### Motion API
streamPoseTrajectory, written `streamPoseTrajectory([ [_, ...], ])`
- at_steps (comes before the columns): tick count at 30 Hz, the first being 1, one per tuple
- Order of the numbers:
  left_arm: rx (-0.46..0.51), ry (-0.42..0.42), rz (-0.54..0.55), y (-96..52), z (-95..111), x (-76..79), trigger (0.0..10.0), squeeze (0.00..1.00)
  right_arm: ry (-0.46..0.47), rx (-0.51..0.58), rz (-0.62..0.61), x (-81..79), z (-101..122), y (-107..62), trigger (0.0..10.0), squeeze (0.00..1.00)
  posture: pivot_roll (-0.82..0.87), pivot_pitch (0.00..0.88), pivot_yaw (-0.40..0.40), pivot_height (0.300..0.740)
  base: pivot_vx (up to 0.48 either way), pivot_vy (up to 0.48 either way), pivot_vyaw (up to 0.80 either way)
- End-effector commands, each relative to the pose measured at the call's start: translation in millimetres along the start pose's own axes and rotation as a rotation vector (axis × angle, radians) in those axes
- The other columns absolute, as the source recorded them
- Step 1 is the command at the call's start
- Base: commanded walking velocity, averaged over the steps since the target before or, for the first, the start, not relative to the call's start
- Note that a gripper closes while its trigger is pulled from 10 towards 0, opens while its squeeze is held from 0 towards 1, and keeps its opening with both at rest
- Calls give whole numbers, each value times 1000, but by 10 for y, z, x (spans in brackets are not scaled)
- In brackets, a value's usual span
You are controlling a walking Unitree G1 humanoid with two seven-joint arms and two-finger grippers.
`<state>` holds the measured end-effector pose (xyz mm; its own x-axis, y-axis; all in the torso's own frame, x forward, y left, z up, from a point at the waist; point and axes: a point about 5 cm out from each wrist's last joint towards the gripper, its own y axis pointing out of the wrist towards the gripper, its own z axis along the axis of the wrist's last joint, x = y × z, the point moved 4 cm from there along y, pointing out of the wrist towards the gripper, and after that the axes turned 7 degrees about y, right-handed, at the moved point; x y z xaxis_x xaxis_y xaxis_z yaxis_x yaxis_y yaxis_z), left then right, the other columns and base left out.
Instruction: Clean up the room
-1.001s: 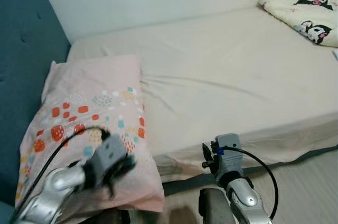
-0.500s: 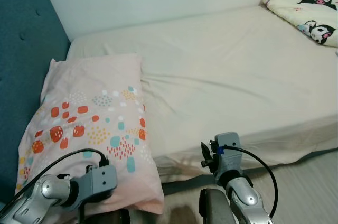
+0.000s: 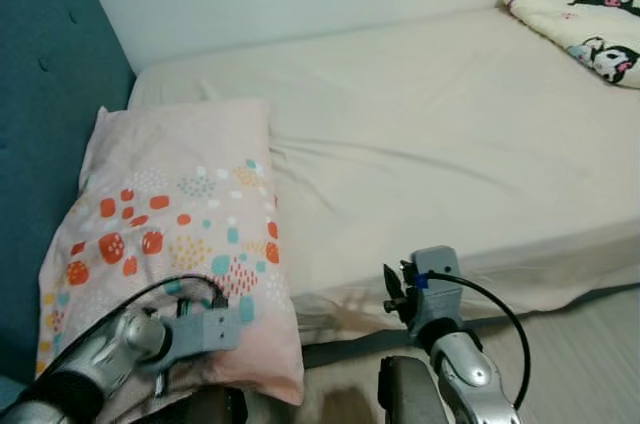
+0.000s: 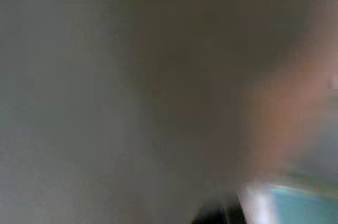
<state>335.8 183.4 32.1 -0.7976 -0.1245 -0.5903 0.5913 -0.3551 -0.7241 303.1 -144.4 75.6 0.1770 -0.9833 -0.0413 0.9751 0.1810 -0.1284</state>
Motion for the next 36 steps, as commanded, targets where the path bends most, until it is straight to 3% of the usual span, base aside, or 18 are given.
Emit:
streamPoseTrajectory([
  [1,-4,-13,136,-51,-9,-266,0,0,11,-8,-1,-20,-23,-29,10000,0,-58,174,39,583,0,0,0],
  [4,-12,23,278,-151,44,-659,0,0,11,-9,-3,-17,-22,-30,10000,0,-58,178,38,583,0,0,0],
  [6,-17,28,295,-165,46,-712,0,0,11,-9,-4,-16,-22,-29,10000,0,-58,178,38,583,0,0,0],
  [7,-54,61,322,-194,9,-818,0,0,12,-9,-3,-19,-21,-25,10000,0,-53,181,32,583,0,0,0],
  [9,-102,105,341,-198,-46,-888,0,0,12,-10,1,-31,-19,-20,10000,0,-54,183,29,583,0,0,0],
  [17,-198,185,319,-182,-197,-874,0,0,12,-11,10,-60,-8,-7,10000,0,-59,188,25,583,0,0,0],
  [21,-274,233,266,-210,-390,-790,0,0,11,-10,13,-61,2,-6,10000,0,-62,187,26,583,0,0,0],
  [28,-314,259,224,-267,-551,-713,0,0,12,-9,15,-68,6,3,10000,0,-58,176,25,583,0,0,0],
  [31,-296,244,223,-281,-551,-719,0,0,13,-9,17,-74,5,14,10000,0,-57,174,23,583,0,0,0],
  [32,-89,60,230,-232,-282,-751,0,0,14,-7,29,-101,10,30,10000,0,-54,159,20,583,0,0,0],
  [33,29,-30,233,-231,-135,-778,0,0,15,-5,34,-113,14,36,10000,0,-54,159,20,583,0,0,0],
  [34,29,-30,233,-231,-135,-778,0,0,15,-5,34,-113,14,36,10000,0,-54,159,20,583,0,0,0],
  [35,138,-94,240,-249,-3,-811,8157,0,18,-4,37,-119,14,40,10000,0,-52,152,21,583,0,0,0],
  [36,138,-94,240,-249,-3,-811,8157,0,18,-4,37,-119,14,40,10000,0,-52,152,21,583,0,0,0],
])
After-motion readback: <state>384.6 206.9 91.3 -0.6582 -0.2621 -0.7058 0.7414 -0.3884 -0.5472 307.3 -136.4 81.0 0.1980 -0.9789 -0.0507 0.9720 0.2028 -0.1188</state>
